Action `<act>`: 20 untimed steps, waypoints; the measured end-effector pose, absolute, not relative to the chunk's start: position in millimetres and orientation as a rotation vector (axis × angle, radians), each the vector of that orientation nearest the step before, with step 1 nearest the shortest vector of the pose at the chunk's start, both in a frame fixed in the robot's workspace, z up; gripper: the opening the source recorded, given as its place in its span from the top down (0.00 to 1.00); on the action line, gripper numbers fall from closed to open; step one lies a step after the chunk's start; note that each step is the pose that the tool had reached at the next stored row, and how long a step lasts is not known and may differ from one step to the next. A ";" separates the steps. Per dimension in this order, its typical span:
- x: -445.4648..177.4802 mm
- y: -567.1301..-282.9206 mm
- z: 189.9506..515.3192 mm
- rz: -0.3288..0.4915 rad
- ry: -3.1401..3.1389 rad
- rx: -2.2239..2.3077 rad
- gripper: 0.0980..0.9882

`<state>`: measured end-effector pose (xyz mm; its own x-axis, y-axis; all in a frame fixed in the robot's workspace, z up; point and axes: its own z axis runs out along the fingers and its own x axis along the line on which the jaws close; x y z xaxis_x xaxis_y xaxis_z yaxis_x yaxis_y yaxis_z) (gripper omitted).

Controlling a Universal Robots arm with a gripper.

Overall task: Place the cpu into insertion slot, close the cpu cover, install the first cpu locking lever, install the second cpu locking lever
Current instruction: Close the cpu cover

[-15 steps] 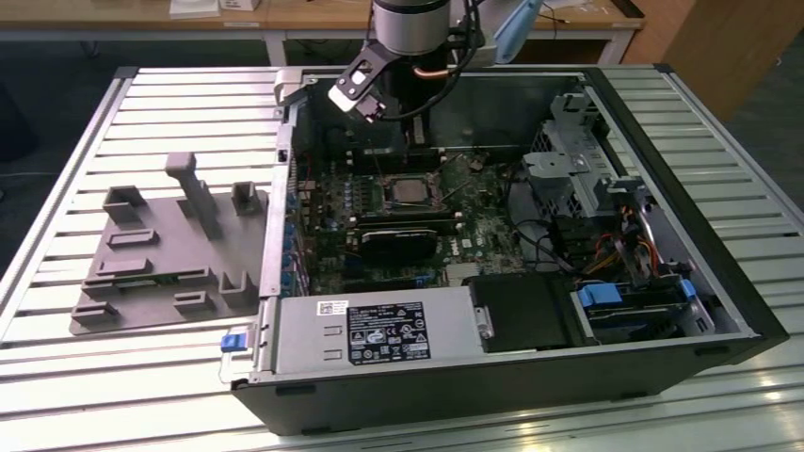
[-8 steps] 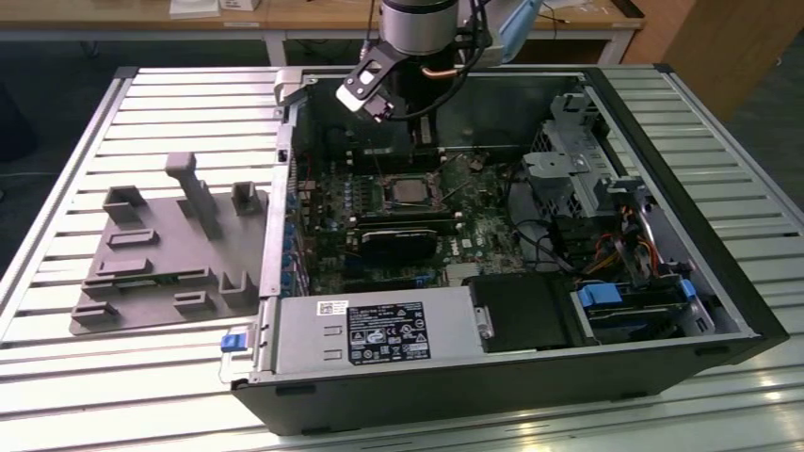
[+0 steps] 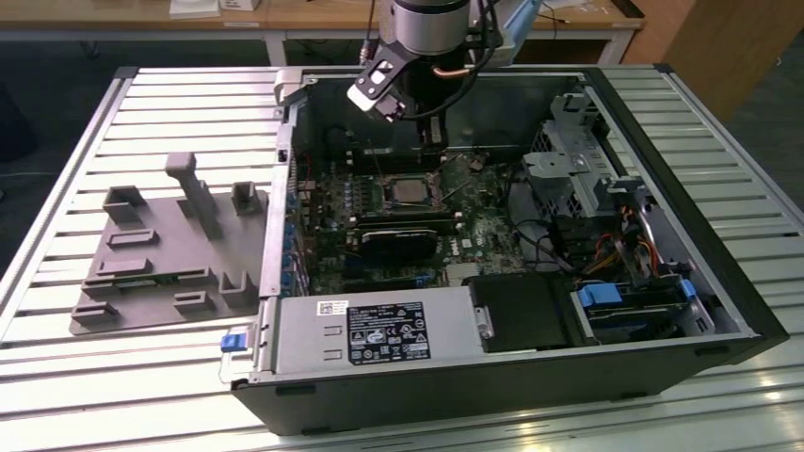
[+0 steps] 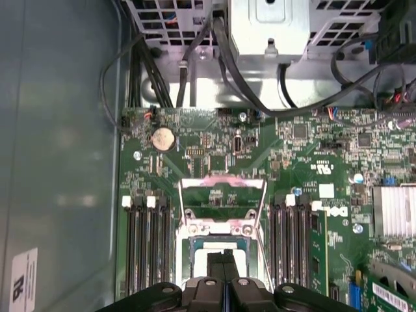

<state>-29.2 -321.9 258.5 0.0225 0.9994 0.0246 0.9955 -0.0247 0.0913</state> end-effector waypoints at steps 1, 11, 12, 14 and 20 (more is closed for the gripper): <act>-27.4 -321.9 258.4 0.126 2.160 2.211 1.00; -14.9 -321.9 258.4 0.126 2.160 2.211 1.00; -13.7 -321.9 258.4 0.126 2.160 2.211 1.00; -11.2 -321.9 258.5 0.126 2.160 2.211 1.00; 0.5 -321.7 258.4 0.126 2.160 2.211 1.00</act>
